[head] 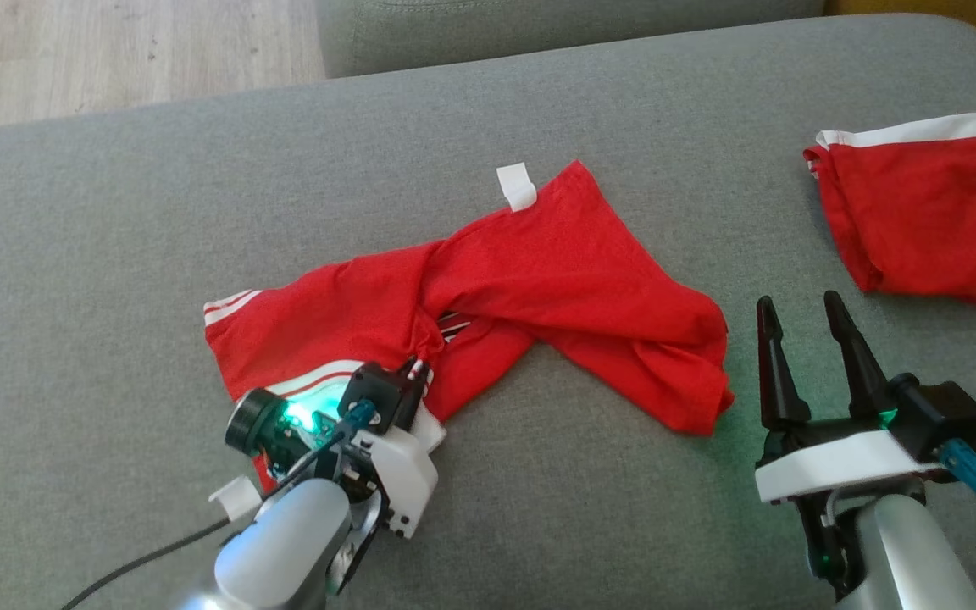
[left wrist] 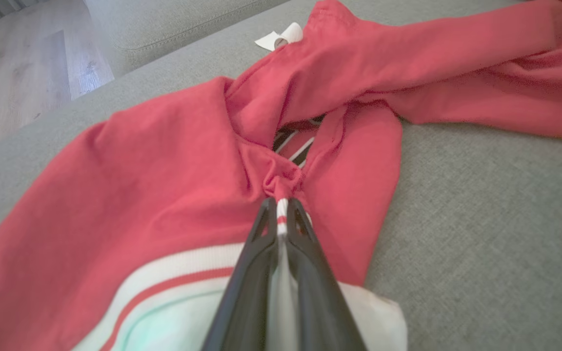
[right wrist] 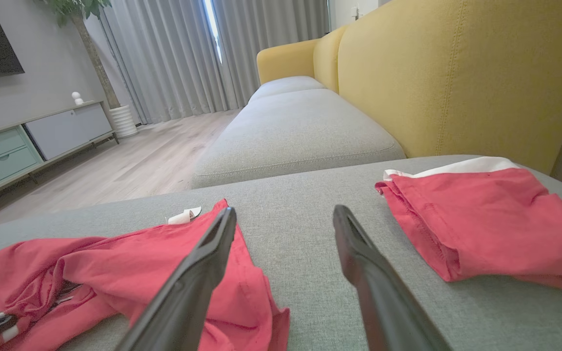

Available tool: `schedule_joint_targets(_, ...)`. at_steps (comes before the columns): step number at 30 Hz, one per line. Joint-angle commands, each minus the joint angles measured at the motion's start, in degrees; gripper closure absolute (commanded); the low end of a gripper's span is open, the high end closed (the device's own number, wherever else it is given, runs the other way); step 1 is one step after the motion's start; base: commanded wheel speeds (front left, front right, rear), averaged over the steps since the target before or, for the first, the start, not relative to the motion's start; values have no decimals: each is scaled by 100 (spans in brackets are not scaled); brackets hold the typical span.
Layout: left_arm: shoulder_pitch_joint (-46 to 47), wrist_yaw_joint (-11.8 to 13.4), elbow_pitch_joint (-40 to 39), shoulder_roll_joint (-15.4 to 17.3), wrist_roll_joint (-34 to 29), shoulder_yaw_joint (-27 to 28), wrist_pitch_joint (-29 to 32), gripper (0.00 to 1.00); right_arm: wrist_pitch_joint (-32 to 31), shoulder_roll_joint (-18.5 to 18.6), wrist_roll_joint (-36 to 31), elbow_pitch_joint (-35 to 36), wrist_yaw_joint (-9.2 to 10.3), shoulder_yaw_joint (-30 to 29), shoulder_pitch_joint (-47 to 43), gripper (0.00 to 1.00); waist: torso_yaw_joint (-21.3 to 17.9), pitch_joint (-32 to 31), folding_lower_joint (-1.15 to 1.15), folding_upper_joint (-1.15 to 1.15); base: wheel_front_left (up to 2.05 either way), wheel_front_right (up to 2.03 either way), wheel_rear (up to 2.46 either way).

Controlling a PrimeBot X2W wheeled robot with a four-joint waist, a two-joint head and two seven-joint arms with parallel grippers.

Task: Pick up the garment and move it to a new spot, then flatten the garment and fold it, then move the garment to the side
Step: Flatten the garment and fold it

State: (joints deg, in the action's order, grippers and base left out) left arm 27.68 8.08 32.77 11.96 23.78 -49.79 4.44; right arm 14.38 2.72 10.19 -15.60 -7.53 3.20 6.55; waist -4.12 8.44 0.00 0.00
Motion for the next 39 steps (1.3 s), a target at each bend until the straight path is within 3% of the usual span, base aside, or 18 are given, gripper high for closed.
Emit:
schedule_joint_targets(1, 324, 12, -129, 53, 8, 189, -60, 100, 62, 16, 44, 154, 4, 105, 233, 0, 6, -8, 0, 0, 0, 0, 0)
schedule_joint_targets(7, 428, 29, -290, 166, 53, 259, -89, 100, 62, 16, 35, 112, 4, 67, 201, 0, 80, -127, 0, 0, 0, 0, 0)
schedule_joint_targets(14, 680, -81, -836, 591, 128, 387, 224, 100, 62, 16, 57, 66, 4, 85, 180, 0, 146, -199, 0, 0, 0, 0, 0)
schedule_joint_targets(26, 1735, -713, -1428, 1567, 261, 642, 1177, 100, 62, 16, 136, 58, 4, 154, 303, 0, 23, -1, 0, 0, 0, 0, 0)
schedule_joint_targets(33, 2696, -1288, -959, 2069, 74, 549, 1617, 100, 62, 16, 194, 132, 4, 270, 529, 0, -236, 381, 0, 0, 0, 0, 0)
schedule_joint_targets(39, 3478, -1493, -352, 2376, -187, 309, 1681, 100, 62, 16, 243, 214, 4, 474, 775, 0, -549, 781, 0, 0, 0, 0, 0)
